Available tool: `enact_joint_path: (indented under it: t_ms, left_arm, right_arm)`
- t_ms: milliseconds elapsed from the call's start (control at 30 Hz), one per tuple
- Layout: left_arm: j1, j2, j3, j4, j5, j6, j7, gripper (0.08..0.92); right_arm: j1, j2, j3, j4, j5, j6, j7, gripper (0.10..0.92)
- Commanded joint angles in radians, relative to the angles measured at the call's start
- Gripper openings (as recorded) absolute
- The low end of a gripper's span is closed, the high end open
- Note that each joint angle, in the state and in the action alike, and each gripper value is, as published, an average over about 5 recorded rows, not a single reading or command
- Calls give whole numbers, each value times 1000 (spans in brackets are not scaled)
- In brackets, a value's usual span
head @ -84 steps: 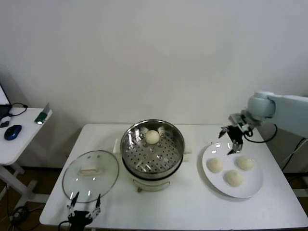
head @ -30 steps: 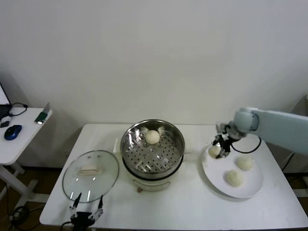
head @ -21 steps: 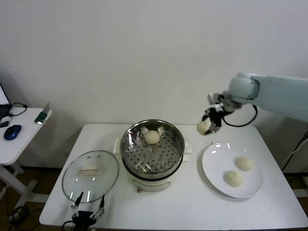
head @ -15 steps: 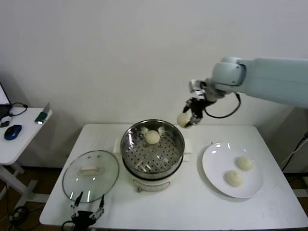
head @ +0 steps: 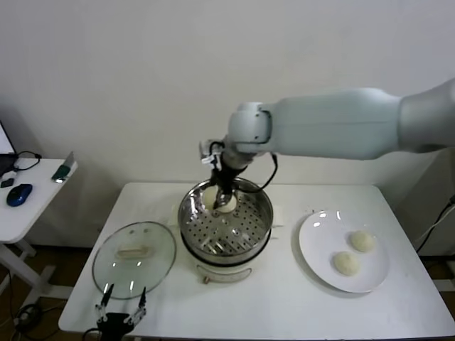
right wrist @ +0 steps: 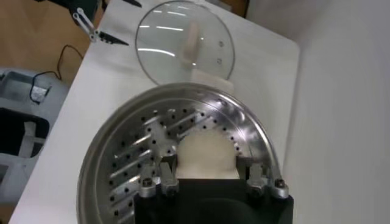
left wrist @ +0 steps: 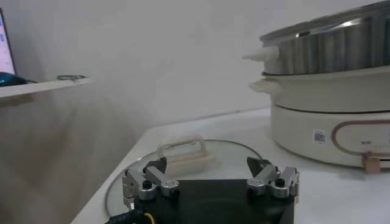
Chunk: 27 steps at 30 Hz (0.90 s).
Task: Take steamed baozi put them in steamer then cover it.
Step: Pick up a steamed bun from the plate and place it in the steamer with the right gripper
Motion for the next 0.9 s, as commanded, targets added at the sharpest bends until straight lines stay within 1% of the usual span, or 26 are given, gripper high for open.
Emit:
enact_joint_path:
  t_ms: [33,233,467,533,633,733,833,900]
  left_arm:
    - [1,-1,-10,-2,-1,0,0,823]
    - [0,0,-16,-1,-1,-1,0,823]
    - [0,-2,-16,2,-1,-3,-1,823]
    - [-1,-2,-17,2,0,-3,-1,823]
    - [-2,-2,-17,1,0,-3,-1,823]
    - [-4,-3,-17,0,1,-1,-1,823]
    - [-6,-4,-16,-2,2,1,0,823]
    - [-8,-4,-14,1,4,2,0,823]
  right_arm:
    - [-167,125,-6,-128,-59,-23,52,645]
    - [-221,150,0,-198,-76,-26,71,645]
    - [-239,160,2,-211,-85,-27,71,650]
    - [-237,155,3,-205,-89,-26,74,671]
    - [-225,139,12,-195,-99,-21,73,740]
    - [-181,95,22,-156,-112,-4,48,802]
    - [-98,1,17,-68,-129,26,1,820]
    - [-32,-94,5,0,-136,49,-36,822]
